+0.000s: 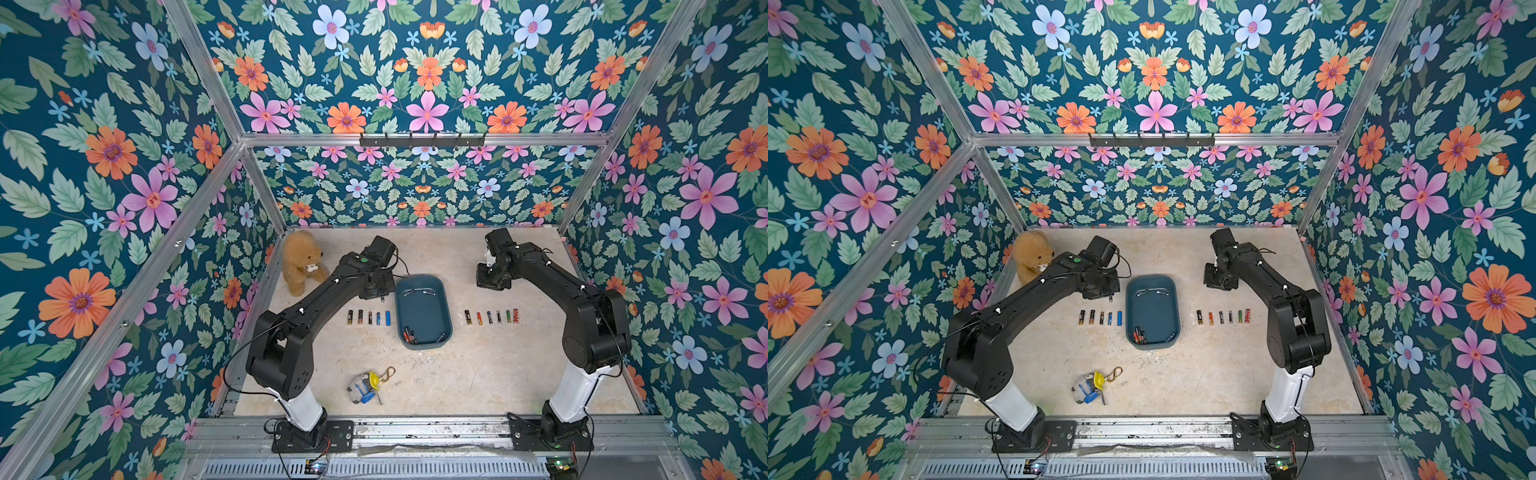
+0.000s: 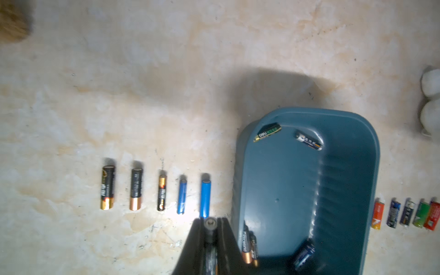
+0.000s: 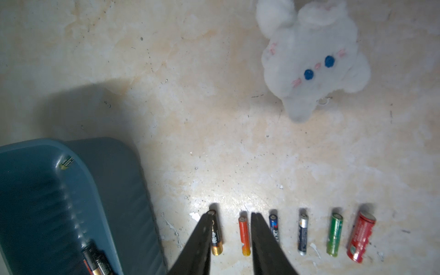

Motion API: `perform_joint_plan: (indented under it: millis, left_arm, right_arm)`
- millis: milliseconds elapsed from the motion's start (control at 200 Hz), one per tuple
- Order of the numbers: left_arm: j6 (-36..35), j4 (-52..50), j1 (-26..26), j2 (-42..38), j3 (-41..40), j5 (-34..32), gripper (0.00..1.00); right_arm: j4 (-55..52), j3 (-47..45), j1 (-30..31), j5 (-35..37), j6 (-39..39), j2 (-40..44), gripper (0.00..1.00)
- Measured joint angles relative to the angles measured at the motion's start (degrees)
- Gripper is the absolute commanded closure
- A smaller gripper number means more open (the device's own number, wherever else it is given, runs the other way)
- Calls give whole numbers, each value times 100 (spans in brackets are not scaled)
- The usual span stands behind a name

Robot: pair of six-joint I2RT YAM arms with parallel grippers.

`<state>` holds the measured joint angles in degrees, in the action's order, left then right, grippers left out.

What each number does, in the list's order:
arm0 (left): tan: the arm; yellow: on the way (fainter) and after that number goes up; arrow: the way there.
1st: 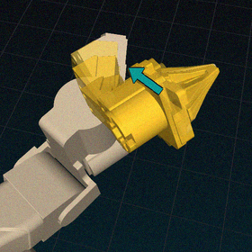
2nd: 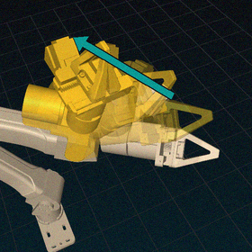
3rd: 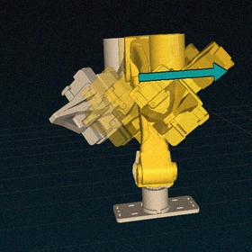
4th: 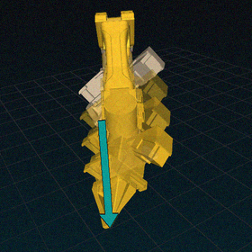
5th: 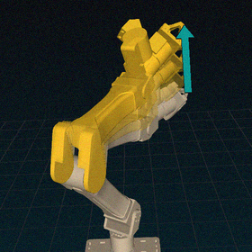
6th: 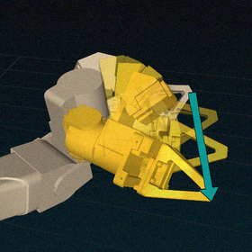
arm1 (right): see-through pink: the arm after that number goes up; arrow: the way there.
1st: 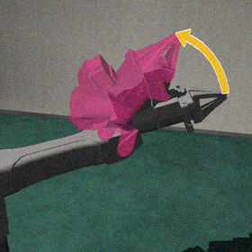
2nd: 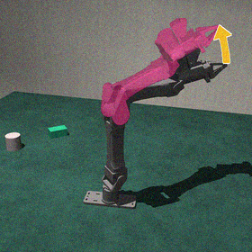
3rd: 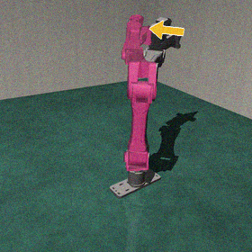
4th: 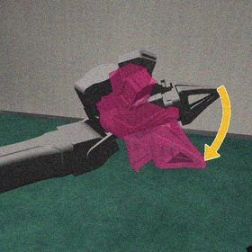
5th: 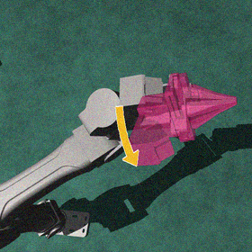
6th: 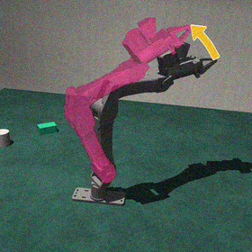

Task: Take the batteries out of the storage box
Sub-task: Place the battery at the center of the board.

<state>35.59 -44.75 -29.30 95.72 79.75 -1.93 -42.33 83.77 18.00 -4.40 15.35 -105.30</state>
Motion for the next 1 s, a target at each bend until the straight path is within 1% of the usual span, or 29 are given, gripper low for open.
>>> perform_joint_plan:
  millis: [255,505,810,1000]
  left_arm:
    - [-439,-155,597,-295,-354,-9,90]
    - [-898,-157,1196,-409,-627,-63,91]
    - [-1366,-133,1633,-247,-800,-271,91]
    - [-1694,-24,1764,-111,-874,-352,91]
  right_arm:
    - [-22,37,0,2,0,-7,67]
    - [-85,94,-2,46,2,-46,67]
    - [-160,225,0,142,2,-186,67]
    - [-186,245,0,149,2,-238,67]
